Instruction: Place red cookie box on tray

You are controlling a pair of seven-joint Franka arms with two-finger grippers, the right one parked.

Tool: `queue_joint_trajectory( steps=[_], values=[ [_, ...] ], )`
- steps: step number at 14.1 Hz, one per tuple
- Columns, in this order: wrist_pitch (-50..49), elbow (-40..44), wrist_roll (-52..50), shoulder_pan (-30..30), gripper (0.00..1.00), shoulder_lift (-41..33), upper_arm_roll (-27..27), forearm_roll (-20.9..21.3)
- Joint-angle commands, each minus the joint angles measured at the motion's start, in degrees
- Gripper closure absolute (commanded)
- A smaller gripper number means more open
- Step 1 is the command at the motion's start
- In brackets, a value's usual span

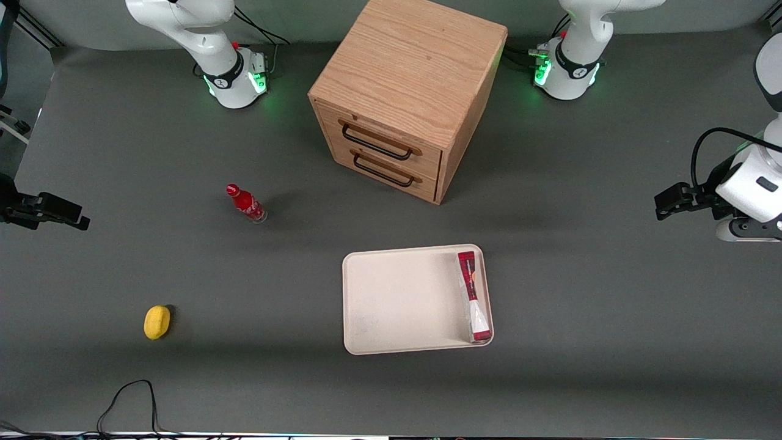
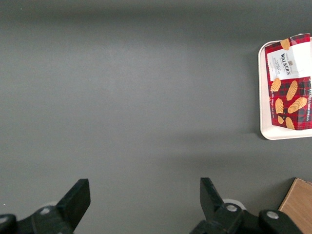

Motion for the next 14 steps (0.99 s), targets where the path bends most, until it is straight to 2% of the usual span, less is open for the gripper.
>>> queue_joint_trajectory(
  steps=[1, 14],
  values=[
    [-3.7, 0.1, -0.1, -1.2, 0.00, -1.4, 1.8, -1.8],
    [-6.4, 0.0, 1.3, -0.2, 0.00, -1.8, 1.4, -1.8]
  ],
)
